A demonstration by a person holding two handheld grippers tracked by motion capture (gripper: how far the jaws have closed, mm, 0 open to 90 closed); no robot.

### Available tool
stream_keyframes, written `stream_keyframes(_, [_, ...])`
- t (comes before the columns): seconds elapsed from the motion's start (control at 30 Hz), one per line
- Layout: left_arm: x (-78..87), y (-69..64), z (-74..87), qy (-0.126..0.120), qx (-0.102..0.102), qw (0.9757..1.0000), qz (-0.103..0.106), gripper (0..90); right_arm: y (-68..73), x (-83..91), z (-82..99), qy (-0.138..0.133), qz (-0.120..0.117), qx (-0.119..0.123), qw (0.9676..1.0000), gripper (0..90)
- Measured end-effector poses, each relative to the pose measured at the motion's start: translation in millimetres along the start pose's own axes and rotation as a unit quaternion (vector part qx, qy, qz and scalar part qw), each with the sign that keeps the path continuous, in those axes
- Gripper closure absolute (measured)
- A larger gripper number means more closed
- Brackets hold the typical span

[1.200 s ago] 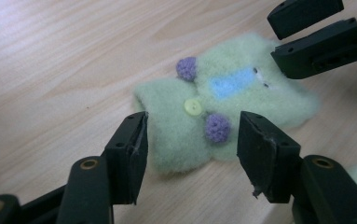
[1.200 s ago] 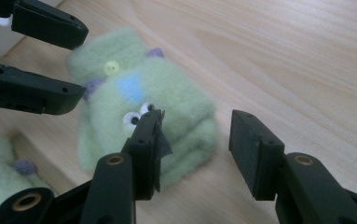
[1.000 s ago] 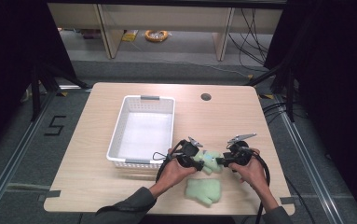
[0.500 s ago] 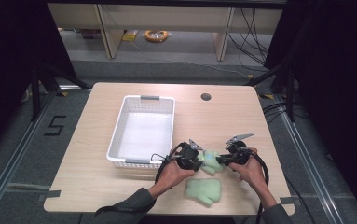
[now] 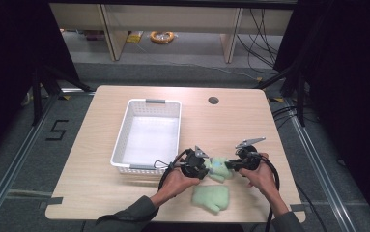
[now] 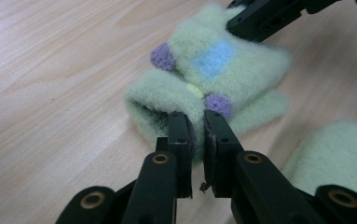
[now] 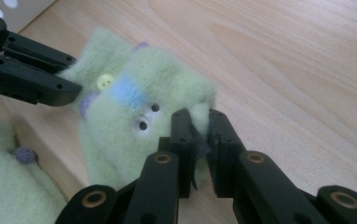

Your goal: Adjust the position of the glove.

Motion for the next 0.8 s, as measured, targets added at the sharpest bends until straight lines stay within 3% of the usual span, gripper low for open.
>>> stream_keyframes(0.07, [2.7,-1.1,-2.8,-0.014,0.011,0.9998,0.001,82.0,-0.6,2.1,-2.1,-0.004,0.004,0.013,0.9999,82.8])
stream_keyframes(0.1, [4.9,-1.4,-3.6,-0.016,0.013,0.9998,0.003,82.0,1.3,2.0,-5.3,-0.02,-0.001,0.012,0.9997,82.8])
stream_keyframes(0.13, [7.8,-0.7,-3.8,-0.011,0.01,0.9999,0.007,82.0,1.6,6.5,-4.2,-0.006,0.001,0.017,0.9998,82.8])
stream_keyframes(0.17, [9.0,0.4,-5.4,-0.021,0.012,0.9997,-0.002,82.0,3.9,6.8,-6.5,-0.021,0.001,0.005,0.9998,82.9])
stream_keyframes(0.2, [11.1,0.3,-6.3,-0.024,0.01,0.9997,0.002,82.0,5.8,11.0,-5.4,-0.007,-0.001,0.006,1.0,82.9])
stream_keyframes(0.23, [13.2,0.1,-7.0,-0.027,0.012,0.9996,0.004,82.0,5.9,10.1,-8.0,-0.023,0.002,0.009,0.9997,82.9])
stream_keyframes(0.27, [15.5,0.9,-7.3,-0.027,0.01,0.9996,0.006,81.9,8.0,11.4,-8.0,-0.022,-0.001,0.007,0.9997,82.9])
stream_keyframes(0.3, [17.2,0.7,-7.6,-0.029,0.013,0.9995,0.009,81.9,9.7,13.0,-9.1,-0.019,-0.01,0.024,0.9995,82.9])
stream_keyframes(0.33, [19.7,0.3,-6.8,-0.024,0.014,0.9994,0.018,81.9,10.3,12.5,-10.2,-0.027,-0.008,0.026,0.9993,82.9])
stream_keyframes(0.6, [24.2,-1.0,-5.7,-0.031,0.017,0.999,0.025,81.8,16.3,18.1,-10.8,-0.033,-0.013,0.032,0.9989,82.8])
stream_keyframes(0.63, [24.1,-1.6,-5.6,-0.034,0.014,0.999,0.026,81.8,18.6,17.1,-11.2,-0.043,-0.019,0.025,0.9986,82.8])
stream_keyframes(0.8, [30.8,-7.3,-5.1,-0.035,0.014,0.9986,0.037,81.7,22.7,24.6,-5.4,-0.03,-0.013,0.027,0.9991,82.8])
Point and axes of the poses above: each handheld gripper's, and its own axes: x roughly backward along the jaws, z roughly out of its underside, y roughly to its left, the point moved 9 cm from there along -x, roughly forward along the jaws, and after that the axes turned 15 degrees about -z, right-handed, at the moved point
